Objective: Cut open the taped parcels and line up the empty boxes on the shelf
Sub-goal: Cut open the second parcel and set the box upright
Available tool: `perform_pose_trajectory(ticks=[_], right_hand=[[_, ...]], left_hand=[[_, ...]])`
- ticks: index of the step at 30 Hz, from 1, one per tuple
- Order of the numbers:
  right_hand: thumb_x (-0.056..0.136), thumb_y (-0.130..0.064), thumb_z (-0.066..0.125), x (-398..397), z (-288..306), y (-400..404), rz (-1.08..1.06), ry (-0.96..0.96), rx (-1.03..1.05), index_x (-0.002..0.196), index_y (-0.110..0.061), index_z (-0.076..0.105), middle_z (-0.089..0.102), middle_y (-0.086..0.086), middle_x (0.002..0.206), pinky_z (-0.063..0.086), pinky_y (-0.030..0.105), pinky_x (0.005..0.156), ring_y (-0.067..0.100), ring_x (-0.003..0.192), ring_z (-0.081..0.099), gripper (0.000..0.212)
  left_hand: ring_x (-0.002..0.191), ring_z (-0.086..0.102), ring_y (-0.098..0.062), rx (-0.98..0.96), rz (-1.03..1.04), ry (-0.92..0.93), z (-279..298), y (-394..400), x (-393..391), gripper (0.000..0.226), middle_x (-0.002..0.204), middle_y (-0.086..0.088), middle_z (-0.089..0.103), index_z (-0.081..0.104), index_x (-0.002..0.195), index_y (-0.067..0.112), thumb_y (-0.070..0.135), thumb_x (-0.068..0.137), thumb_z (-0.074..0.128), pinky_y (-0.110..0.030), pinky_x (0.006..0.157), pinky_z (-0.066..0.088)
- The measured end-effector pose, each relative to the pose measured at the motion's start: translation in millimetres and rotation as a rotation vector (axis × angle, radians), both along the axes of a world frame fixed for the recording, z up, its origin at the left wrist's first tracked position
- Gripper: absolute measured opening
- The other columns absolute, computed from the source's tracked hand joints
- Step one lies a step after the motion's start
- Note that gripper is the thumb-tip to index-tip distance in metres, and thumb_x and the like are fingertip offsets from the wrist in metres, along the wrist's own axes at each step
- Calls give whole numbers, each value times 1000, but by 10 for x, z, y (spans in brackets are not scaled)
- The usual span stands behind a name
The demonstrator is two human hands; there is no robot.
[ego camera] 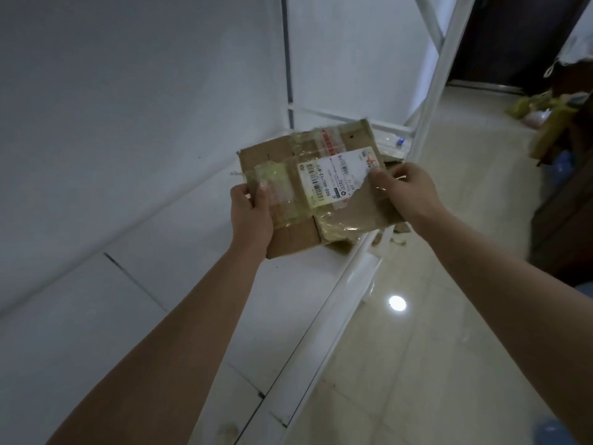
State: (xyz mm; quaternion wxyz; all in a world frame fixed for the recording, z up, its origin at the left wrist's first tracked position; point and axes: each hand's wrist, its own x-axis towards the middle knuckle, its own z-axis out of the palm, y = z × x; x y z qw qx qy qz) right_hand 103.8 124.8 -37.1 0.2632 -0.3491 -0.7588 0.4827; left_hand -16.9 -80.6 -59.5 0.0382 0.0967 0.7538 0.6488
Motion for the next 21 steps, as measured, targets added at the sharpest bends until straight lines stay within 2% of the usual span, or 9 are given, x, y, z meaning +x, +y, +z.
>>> perform_pose_trajectory(ticks=[2, 4, 8, 11, 14, 17, 21], right_hand=[[89, -58, 57, -8, 8, -146, 46, 41, -35, 95, -19, 61, 67, -1, 96, 53, 37, 78, 22, 92, 66, 40], [94, -58, 49, -55, 7, -332, 119, 67, -70, 103, -16, 66, 69, 1, 102, 53, 36, 81, 19, 94, 66, 46], [102, -50, 38, -118, -113, -857, 250, 50, -34, 113, -13, 66, 68, 1, 109, 49, 40, 97, 22, 104, 63, 47], [105, -40, 36, -24, -301, -1251, 349, 43, 59, 108, -8, 64, 66, 9, 107, 48, 41, 93, 28, 103, 61, 43], [105, -41, 35, 136, -451, -1613, 438, 46, 54, 109, -8, 63, 67, 12, 108, 49, 41, 91, 30, 102, 61, 43], [106, -37, 33, 305, -556, -1988, 502, 45, 81, 108, -3, 62, 65, 11, 103, 40, 31, 76, 26, 95, 58, 45], [107, -35, 32, 406, -500, -2509, 569, 29, 96, 112, -3, 60, 57, 6, 99, 34, 26, 73, 20, 91, 51, 42]], left_hand=[[94, 60, -14, -19, 31, 46, 3, -237, 54, 32, 98, 12, 54, 45, 124, 12, 36, 103, 43, -31, 77, 52], [88, 60, -5, -43, 53, 82, 1, -494, 133, 32, 98, 13, 56, 45, 125, 12, 35, 103, 43, -23, 71, 50], [91, 63, -9, -94, 135, 104, -46, -1048, 388, 35, 104, 5, 62, 45, 126, 13, 39, 102, 43, -25, 74, 53], [90, 64, -6, -160, 198, 120, -127, -1494, 691, 35, 102, 7, 62, 45, 125, 13, 40, 102, 44, -17, 69, 51], [87, 62, -2, -219, 271, 130, -184, -1914, 1049, 35, 102, 7, 63, 45, 125, 13, 40, 102, 43, -10, 64, 49], [88, 63, -2, -245, 318, 104, -236, -2305, 1366, 34, 102, 6, 64, 45, 125, 14, 39, 102, 43, -17, 70, 52], [88, 66, -10, -227, 395, 97, -228, -2813, 1674, 32, 102, 0, 68, 46, 122, 13, 38, 102, 45, -25, 73, 54]])
